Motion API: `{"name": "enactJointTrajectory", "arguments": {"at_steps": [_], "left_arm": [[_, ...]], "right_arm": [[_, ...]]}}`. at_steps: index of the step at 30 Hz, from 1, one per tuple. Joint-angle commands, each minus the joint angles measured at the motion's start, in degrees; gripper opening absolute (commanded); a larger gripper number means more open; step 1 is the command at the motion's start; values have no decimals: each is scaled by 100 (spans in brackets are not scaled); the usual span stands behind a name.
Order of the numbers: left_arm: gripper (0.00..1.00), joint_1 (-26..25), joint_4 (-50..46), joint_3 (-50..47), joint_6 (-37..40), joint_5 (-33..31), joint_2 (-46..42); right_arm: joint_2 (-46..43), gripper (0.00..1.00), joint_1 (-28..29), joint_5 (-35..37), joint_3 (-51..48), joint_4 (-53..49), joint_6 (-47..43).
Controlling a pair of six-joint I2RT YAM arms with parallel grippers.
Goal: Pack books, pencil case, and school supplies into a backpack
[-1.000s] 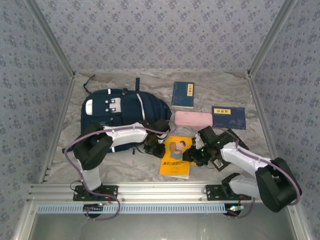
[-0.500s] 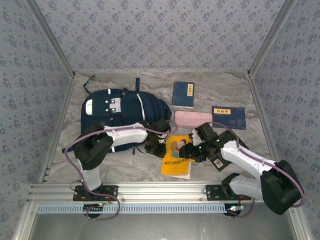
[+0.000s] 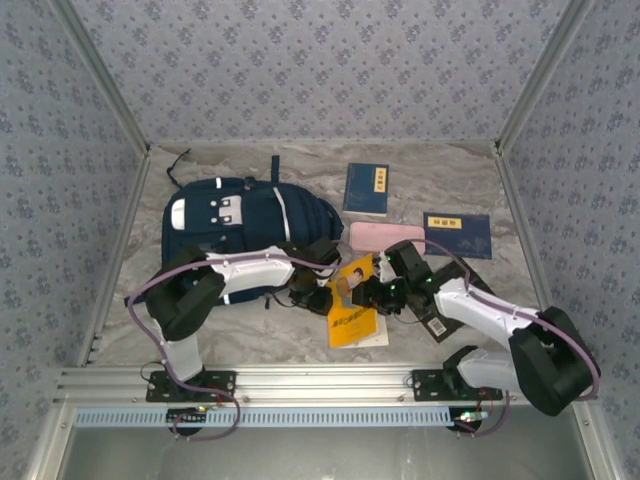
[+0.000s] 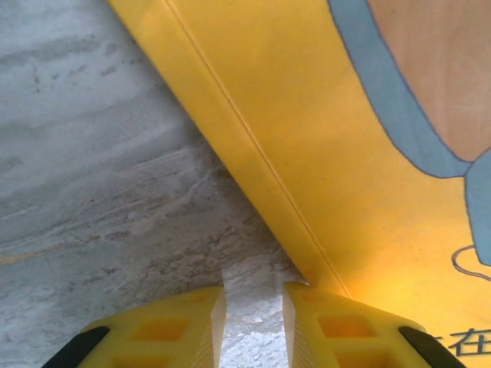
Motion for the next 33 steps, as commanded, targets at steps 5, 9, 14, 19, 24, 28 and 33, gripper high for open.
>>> {"name": "enactJointTrajectory", "arguments": {"at_steps": [5,9,14,19,24,28,33], "left_arm": [[39,454,1411,-588,-224,366,-973],[50,732,1421,-916,-454,434,-1845],[62,930,1499,-1092,-873,607,-2609],[68,1153,1990,-1228,-1509,961,-2940],[70,1357,2357,-1227,-1806,1268,-2911],[70,1589,3297,-1483,-2325,1772,-2969],[68,1647,4845,-1802,-3038,2289,-3038]], "right_arm": [[-356,5,-209,240,162,-482,-434],[-792,1,-363,21,238,-370,-536],[-1150,2,-445,-281,442,-195,-542],[-1398,2,-456,-513,726,54,-485],[-1568,2,-437,-843,864,545,-166],[-1677,2,-422,-1078,871,1016,90],[-1668,3,-419,-1332,816,1653,454]]}}
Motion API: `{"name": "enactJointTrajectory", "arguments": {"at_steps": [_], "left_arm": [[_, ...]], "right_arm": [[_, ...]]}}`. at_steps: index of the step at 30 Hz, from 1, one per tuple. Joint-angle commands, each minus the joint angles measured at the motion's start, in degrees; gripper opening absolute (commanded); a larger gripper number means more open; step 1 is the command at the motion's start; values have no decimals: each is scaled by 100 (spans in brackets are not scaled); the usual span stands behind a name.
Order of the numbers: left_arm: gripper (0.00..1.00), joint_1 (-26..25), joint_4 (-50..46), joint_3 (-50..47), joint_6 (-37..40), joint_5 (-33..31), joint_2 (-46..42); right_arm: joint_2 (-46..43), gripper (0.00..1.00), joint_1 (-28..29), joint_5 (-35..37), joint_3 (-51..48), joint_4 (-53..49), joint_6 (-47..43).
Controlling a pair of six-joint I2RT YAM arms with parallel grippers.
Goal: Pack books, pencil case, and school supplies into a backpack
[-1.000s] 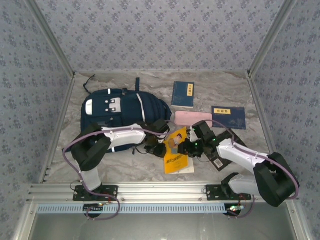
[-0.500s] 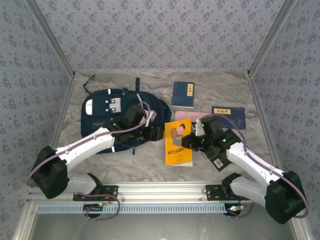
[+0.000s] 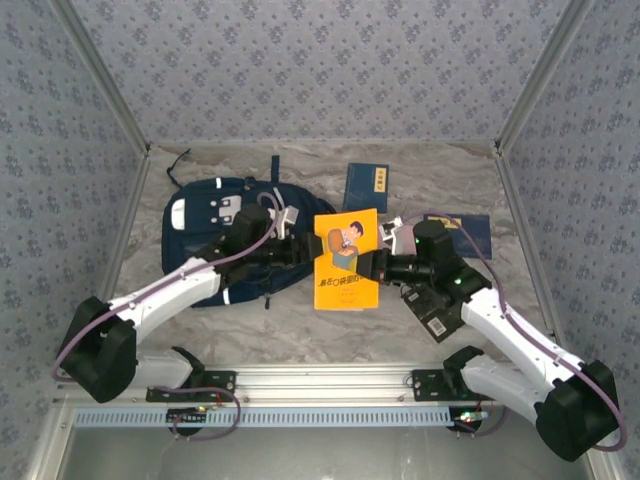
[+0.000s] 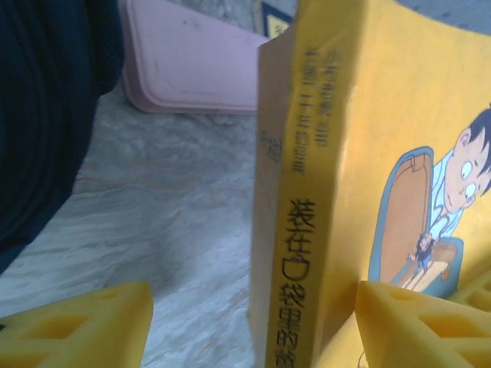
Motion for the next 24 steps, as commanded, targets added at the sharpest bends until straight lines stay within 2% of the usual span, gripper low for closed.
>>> {"name": "enactJointTrajectory", "arguments": {"at_steps": [1,5,10,15,16,19,22,24], "left_arm": [[67,5,1514,-145,-674,613,-149],[59,2,2176,-259,-970,768,-214],[40,-20,2849,-389,-1311,919,-245],[20,-25,2770,-431,-1246,856,-375],[16,-23,2723,-433,-1212,840,-399],[6,-13,2630,-426,-1136,743,-514],[0,11,2587,-430,-1100,581,-673],[0,28,2587,-417,-1076,421,-803]], "right_arm": [[-121,3,16,-445,199,895,281],[-38,3,7,-445,263,913,284],[105,4,6,-394,329,892,276],[126,11,-3,-254,405,661,211],[134,16,-9,-214,443,599,208],[109,49,-16,33,573,188,12],[20,65,-21,482,692,-585,-389],[-88,78,-32,960,735,-972,-489]]}}
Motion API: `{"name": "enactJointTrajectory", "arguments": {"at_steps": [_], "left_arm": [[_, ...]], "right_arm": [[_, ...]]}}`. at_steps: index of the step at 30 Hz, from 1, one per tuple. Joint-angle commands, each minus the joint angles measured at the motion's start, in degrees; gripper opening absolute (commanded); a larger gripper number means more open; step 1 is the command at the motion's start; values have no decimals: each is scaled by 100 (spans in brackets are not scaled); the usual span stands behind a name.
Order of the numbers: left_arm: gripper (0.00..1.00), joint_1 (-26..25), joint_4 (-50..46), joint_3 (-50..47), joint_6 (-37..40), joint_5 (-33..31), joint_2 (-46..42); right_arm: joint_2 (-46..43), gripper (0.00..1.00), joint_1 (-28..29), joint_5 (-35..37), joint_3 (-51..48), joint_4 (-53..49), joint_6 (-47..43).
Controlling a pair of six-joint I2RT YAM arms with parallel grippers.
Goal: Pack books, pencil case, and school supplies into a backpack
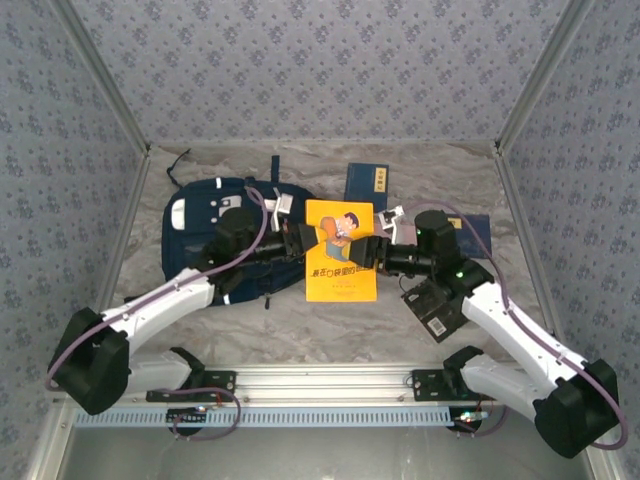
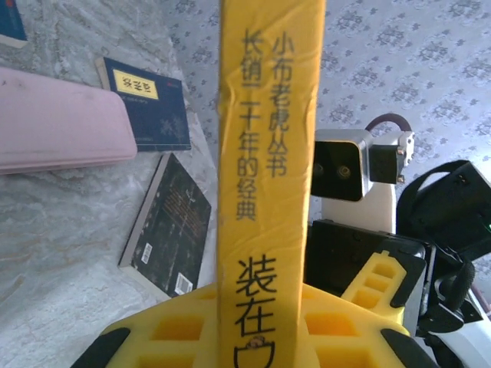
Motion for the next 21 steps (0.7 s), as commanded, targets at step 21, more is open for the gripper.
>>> {"name": "enactJointTrajectory", "arguments": {"at_steps": [21], "left_arm": [[0,55,1483,415,-430,-2546,-536]], "right_arm": [[-60,97,682,1832,-762,2796,2491]]}}
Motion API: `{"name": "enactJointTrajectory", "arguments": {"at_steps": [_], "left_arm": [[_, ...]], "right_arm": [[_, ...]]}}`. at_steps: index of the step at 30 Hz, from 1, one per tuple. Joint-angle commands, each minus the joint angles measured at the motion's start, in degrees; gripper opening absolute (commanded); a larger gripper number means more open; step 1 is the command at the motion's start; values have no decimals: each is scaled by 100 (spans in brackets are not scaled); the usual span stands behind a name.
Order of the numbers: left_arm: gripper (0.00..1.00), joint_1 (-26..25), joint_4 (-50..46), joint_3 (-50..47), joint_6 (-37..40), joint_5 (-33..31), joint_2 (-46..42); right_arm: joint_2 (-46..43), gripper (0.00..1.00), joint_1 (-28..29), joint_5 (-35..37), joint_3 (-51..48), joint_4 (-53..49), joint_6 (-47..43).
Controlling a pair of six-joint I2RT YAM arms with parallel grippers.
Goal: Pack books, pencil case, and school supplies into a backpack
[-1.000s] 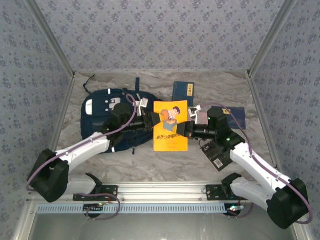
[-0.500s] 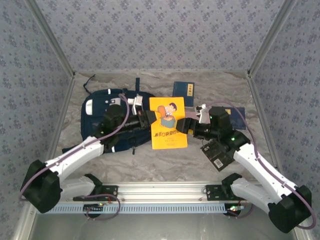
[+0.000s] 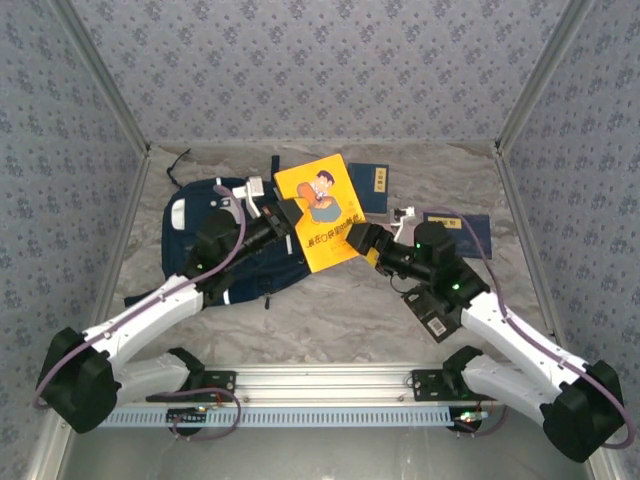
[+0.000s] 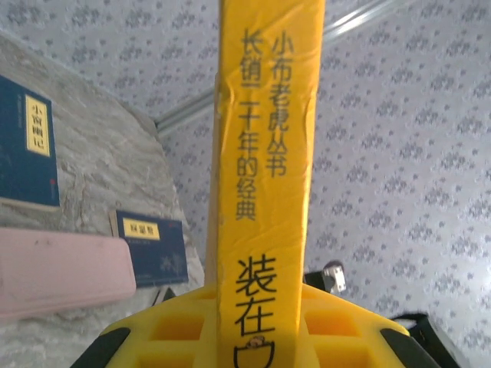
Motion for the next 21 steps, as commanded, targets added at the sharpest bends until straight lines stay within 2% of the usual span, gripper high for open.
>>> {"name": "enactJointTrajectory", "arguments": {"at_steps": [1,7,13,19,21], "left_arm": [[0,52,1032,369,-291,-528,43],[0,68,1341,501,-631,-624,312],[0,45,1367,368,-725,-800,262],[0,48,1081,198,-716,-1102,65],[0,50,943,153,-741,-1231,4]], "right_arm": [[194,97,213,319,-196,1379,779],[800,97,493,623,-364,2873,1329],[1070,93,597,1409,-376,4038,1385],[962,82,597,2063,-188,4069,1082],[959,74,597,2155,-145,4077,974]]}}
